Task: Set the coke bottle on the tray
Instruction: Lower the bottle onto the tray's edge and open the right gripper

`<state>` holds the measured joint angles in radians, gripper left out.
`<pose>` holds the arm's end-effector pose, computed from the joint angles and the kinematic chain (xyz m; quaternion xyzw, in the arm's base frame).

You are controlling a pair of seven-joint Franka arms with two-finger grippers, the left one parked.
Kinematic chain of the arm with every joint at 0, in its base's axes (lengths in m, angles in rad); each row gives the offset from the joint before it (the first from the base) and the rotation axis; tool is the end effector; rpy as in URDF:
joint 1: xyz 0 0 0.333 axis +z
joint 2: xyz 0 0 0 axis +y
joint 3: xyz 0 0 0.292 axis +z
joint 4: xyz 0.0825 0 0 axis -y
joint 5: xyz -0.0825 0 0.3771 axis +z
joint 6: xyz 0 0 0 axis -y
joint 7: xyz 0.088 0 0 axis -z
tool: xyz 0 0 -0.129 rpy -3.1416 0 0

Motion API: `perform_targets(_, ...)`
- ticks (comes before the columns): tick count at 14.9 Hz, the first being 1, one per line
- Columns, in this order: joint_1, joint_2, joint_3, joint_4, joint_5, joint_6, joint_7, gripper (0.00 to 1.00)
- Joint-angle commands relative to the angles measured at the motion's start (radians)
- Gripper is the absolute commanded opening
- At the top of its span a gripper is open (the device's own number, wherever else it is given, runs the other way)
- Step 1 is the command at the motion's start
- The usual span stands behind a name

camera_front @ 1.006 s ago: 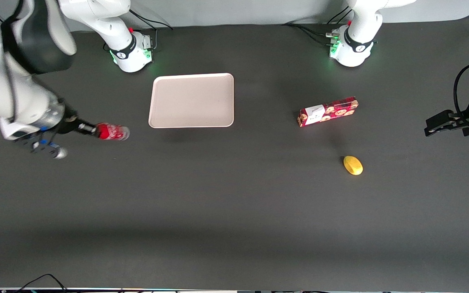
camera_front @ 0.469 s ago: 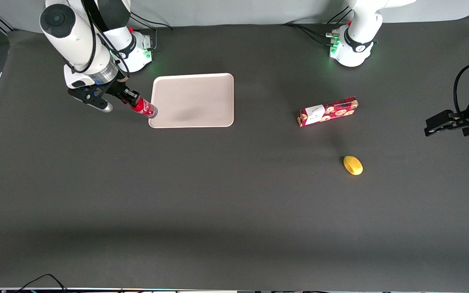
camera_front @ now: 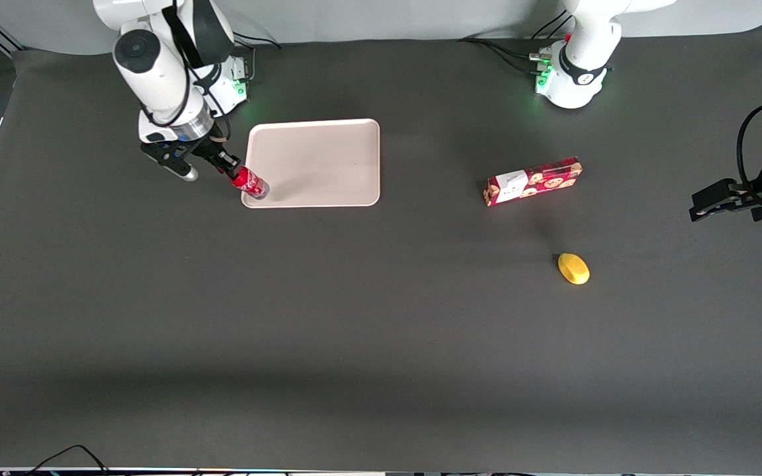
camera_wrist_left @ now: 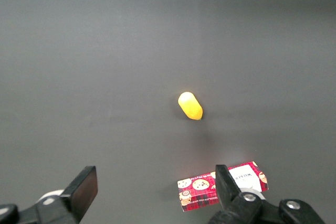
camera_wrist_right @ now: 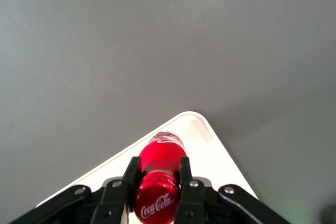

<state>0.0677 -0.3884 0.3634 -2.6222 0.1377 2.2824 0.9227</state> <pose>0.3729 0.1664 0.3330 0.9546 -0.2970 0.0214 0.0019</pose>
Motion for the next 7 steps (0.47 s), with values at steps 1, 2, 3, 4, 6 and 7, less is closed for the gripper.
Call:
perform_targets(1,-0.042,0.014,0.062,-0.044,0.019,0.077,0.039,0.0)
perform_targets(2,-0.045,0.016,0.062,-0.047,0.019,0.077,0.038,0.0)
perform_targets(3,-0.051,0.017,0.06,-0.051,0.019,0.077,0.036,0.0)
perform_targets(4,-0.054,0.029,0.062,-0.056,0.019,0.078,0.035,0.0)
perform_targets(6,-0.058,0.054,0.062,-0.056,0.02,0.084,0.036,0.0)
perform_targets(7,-0.066,0.069,0.062,-0.056,0.02,0.097,0.038,0.0)
